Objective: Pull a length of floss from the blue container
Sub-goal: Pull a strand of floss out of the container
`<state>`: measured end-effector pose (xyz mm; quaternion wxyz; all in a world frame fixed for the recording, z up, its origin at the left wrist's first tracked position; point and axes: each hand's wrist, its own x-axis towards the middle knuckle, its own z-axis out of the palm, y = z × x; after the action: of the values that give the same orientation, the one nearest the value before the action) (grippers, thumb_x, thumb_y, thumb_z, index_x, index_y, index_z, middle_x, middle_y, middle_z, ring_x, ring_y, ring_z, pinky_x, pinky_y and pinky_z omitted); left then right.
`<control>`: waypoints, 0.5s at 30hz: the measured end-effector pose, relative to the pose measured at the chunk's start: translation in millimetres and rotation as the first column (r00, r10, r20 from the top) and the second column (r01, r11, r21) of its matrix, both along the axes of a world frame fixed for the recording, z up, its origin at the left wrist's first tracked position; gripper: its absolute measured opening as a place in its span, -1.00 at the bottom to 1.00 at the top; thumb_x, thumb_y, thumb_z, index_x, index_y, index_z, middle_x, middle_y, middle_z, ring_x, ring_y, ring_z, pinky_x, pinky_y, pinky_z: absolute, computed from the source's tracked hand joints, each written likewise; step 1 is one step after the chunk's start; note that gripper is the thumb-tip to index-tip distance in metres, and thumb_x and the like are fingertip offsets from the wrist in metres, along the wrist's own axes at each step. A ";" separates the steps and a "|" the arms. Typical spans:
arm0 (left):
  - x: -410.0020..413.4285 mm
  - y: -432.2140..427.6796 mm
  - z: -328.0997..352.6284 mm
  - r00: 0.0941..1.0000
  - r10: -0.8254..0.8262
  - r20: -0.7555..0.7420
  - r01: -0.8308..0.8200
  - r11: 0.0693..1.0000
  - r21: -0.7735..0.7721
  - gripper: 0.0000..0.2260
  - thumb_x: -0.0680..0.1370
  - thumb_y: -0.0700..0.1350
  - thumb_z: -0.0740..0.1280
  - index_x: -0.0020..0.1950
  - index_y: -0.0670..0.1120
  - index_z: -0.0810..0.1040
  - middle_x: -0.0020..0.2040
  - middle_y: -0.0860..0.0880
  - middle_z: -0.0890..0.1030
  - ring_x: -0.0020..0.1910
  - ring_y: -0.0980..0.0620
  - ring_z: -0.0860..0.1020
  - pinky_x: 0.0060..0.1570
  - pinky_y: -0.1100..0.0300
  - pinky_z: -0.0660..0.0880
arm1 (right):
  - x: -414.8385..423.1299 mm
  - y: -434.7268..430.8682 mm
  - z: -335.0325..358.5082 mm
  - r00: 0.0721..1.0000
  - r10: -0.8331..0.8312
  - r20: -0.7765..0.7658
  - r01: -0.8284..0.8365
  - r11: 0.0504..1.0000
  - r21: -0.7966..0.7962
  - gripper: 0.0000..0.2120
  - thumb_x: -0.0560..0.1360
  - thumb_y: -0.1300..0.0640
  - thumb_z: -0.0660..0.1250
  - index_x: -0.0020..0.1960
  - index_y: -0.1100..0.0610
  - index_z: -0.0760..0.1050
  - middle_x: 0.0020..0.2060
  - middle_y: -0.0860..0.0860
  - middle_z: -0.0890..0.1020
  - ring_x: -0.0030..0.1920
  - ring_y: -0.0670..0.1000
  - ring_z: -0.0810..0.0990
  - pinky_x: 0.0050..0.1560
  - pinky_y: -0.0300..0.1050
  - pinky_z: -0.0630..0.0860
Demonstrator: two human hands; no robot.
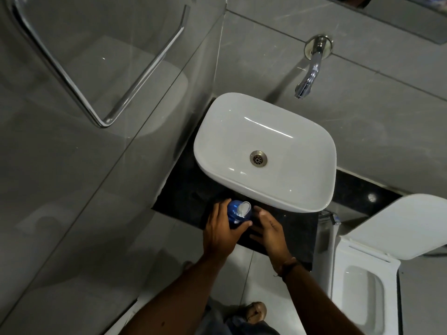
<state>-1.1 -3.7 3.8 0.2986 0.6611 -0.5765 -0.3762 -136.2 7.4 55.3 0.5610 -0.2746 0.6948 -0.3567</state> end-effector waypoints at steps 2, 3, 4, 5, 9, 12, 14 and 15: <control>-0.2 0.6 -0.4 1.000 0.012 -0.013 -0.012 1.000 0.005 -0.26 0.35 0.22 0.58 0.42 -0.07 0.47 0.28 -0.04 0.56 0.24 -0.05 0.56 0.08 0.15 0.51 | 2.5 -3.2 -4.0 0.999 -0.024 0.030 0.023 0.998 0.050 -0.68 0.75 0.05 0.15 0.43 0.03 0.53 0.30 0.09 0.67 0.22 0.08 0.68 0.19 0.00 0.62; -0.3 1.0 -0.8 1.000 0.011 -0.014 -0.011 1.000 0.007 -0.26 0.35 0.21 0.58 0.42 -0.06 0.47 0.27 -0.04 0.56 0.24 -0.04 0.56 0.07 0.18 0.49 | 3.7 -4.5 -5.7 0.999 -0.028 0.043 0.025 0.998 0.062 -0.66 0.74 0.06 0.16 0.46 0.08 0.51 0.32 0.12 0.66 0.28 0.14 0.67 0.26 0.08 0.61; -0.5 1.3 -1.2 1.000 0.005 -0.010 -0.005 1.000 0.008 -0.27 0.36 0.20 0.58 0.42 -0.06 0.46 0.28 -0.04 0.55 0.24 -0.04 0.56 0.06 0.19 0.48 | 4.6 -5.6 -7.5 0.998 -0.034 0.054 0.031 0.997 0.068 -0.64 0.74 0.08 0.18 0.48 0.11 0.51 0.32 0.15 0.67 0.32 0.18 0.65 0.32 0.14 0.60; -0.9 1.6 -1.6 1.000 -0.002 -0.006 0.002 1.000 0.005 -0.28 0.37 0.19 0.58 0.43 -0.07 0.46 0.29 -0.04 0.55 0.25 -0.04 0.56 0.07 0.20 0.47 | 5.5 -6.4 -9.4 0.997 -0.045 0.064 0.041 0.997 0.069 -0.65 0.73 0.09 0.20 0.48 0.12 0.51 0.32 0.17 0.67 0.33 0.21 0.65 0.37 0.18 0.59; -0.8 2.6 0.4 1.000 -0.012 0.004 0.012 1.000 -0.018 -0.30 0.42 0.14 0.56 0.46 -0.09 0.45 0.31 -0.08 0.55 0.27 -0.07 0.56 0.09 0.15 0.50 | 9.3 -7.8 -15.8 0.991 -0.097 0.088 0.094 0.995 0.044 -0.67 0.71 0.15 0.24 0.45 0.18 0.54 0.31 0.21 0.67 0.33 0.24 0.66 0.38 0.23 0.58; 6.2 -0.8 4.4 1.000 0.001 0.009 0.000 0.999 -0.038 -0.30 0.45 0.15 0.54 0.49 -0.10 0.42 0.36 -0.09 0.53 0.31 -0.08 0.55 0.15 0.05 0.56 | 17.0 -13.6 -17.5 0.986 -0.124 0.107 0.121 0.992 0.032 -0.67 0.71 0.17 0.26 0.43 0.21 0.55 0.29 0.23 0.68 0.31 0.24 0.67 0.34 0.20 0.62; 17.6 -5.7 7.7 1.000 0.025 0.013 -0.024 0.999 -0.049 -0.29 0.46 0.16 0.52 0.51 -0.08 0.40 0.39 -0.07 0.51 0.34 -0.08 0.53 0.18 -0.02 0.58 | 27.5 -22.0 -15.7 0.982 -0.111 0.152 0.110 0.994 0.016 -0.67 0.70 0.18 0.27 0.43 0.22 0.55 0.27 0.22 0.69 0.30 0.23 0.68 0.28 0.12 0.66; 25.3 -9.1 9.3 0.999 0.043 0.016 -0.042 0.998 -0.055 -0.29 0.46 0.17 0.52 0.51 -0.07 0.39 0.40 -0.06 0.51 0.35 -0.08 0.53 0.19 -0.05 0.59 | 34.7 -27.8 -15.1 0.981 -0.100 0.168 0.099 0.995 0.014 -0.67 0.70 0.18 0.27 0.43 0.22 0.55 0.25 0.21 0.71 0.28 0.21 0.69 0.25 0.09 0.68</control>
<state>24.3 -12.8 13.2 0.3192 0.6680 -0.5750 -0.3482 -101.5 -20.4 40.2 0.6000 -0.2070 0.6586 -0.4043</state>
